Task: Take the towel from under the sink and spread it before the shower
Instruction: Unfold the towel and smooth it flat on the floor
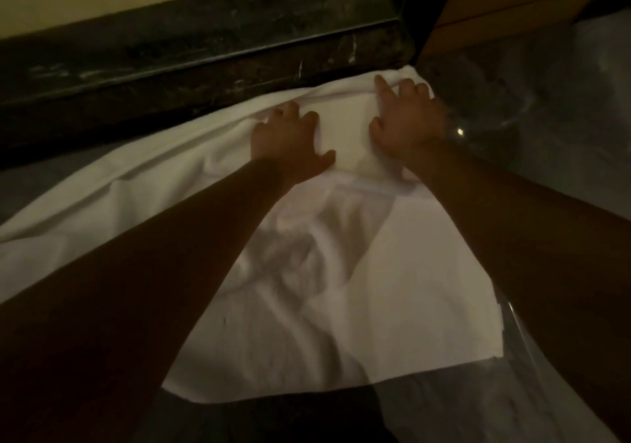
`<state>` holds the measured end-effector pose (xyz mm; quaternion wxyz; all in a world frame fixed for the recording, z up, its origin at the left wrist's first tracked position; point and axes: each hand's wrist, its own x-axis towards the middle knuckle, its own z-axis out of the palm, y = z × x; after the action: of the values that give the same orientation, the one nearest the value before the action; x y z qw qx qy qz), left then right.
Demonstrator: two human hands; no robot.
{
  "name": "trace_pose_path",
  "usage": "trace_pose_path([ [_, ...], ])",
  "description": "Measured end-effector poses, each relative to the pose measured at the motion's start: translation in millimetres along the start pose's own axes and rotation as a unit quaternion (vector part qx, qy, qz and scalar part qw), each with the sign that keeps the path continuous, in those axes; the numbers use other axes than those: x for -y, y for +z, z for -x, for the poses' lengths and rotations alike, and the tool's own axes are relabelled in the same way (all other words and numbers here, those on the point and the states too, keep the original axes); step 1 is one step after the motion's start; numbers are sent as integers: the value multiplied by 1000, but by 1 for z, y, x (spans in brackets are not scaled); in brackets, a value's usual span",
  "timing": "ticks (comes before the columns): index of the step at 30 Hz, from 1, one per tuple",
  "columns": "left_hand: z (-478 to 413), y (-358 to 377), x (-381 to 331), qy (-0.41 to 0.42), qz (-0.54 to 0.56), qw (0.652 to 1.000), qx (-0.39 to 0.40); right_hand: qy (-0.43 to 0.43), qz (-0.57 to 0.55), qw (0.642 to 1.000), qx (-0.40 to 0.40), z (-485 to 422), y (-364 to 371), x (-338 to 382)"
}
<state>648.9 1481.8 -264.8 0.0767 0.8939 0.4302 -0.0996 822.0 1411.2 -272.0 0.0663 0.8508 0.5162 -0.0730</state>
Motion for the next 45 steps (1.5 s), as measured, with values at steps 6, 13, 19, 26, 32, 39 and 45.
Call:
trace_pose_path([
  [6,19,-4,-8,22,8,998,-62,-11,18,1000,16,20,-12,2],
  [13,57,-10,-34,56,23,995,-80,-99,-24,995,17,73,-19,-11],
  [19,98,-14,-55,117,14,990,-77,-113,-22,993,28,132,-15,-31],
  [26,120,-10,-71,125,21,991,-43,-130,35,989,66,152,-21,-56],
  [32,134,-1,-67,116,52,990,-56,-170,75,980,72,142,-33,-53],
  [39,154,4,-70,111,51,990,-63,-201,102,973,45,157,-34,-42],
  [45,185,16,-85,114,60,991,-41,-222,138,962,75,190,-21,-50],
])
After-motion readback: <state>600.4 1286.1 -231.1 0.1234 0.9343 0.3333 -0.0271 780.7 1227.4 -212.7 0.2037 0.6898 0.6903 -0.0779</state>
